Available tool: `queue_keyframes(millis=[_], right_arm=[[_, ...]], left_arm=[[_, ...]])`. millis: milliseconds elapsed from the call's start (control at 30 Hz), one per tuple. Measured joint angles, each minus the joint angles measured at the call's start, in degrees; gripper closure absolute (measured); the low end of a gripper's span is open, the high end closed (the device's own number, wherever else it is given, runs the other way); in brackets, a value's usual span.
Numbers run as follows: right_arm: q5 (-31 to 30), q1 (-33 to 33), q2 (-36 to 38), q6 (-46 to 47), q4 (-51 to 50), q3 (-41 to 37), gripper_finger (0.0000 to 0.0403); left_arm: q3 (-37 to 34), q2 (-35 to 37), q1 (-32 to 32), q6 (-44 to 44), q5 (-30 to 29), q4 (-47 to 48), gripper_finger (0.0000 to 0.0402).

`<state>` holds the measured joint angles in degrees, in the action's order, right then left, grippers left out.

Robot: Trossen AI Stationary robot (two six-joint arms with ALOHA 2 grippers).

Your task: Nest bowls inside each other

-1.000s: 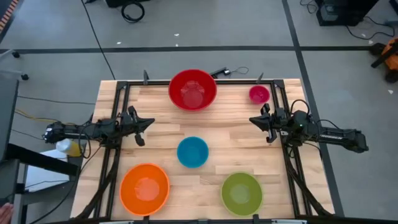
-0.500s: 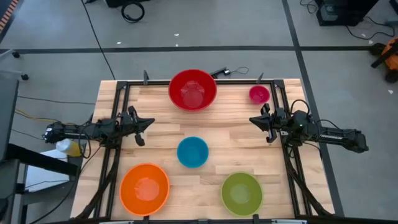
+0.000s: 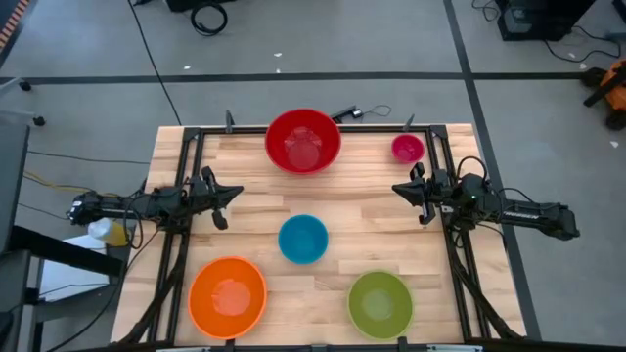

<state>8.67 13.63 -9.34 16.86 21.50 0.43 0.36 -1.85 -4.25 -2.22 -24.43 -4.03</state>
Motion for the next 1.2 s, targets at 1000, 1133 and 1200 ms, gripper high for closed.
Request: queue_keyframes(millis=[1000, 1133, 1200], right_arm=[[-2.02, 0.0, -0.02, -1.57, 1.41, 0.0, 0.0391], [-7.82, 0.0, -0.02, 5.33, 10.16, 0.0, 0.0391], [-9.96, 0.0, 0.0, 7.39, 14.08, 0.0, 0.0391]], left_arm=[[0.0, -0.63, 0.88, -16.59, -13.66, -24.68, 0.0399], [0.0, -0.72, 0.92, -29.23, -18.45, -25.07, 0.0399], [0.0, -0.74, 0.9, -30.47, -18.48, -25.18, 0.0399]])
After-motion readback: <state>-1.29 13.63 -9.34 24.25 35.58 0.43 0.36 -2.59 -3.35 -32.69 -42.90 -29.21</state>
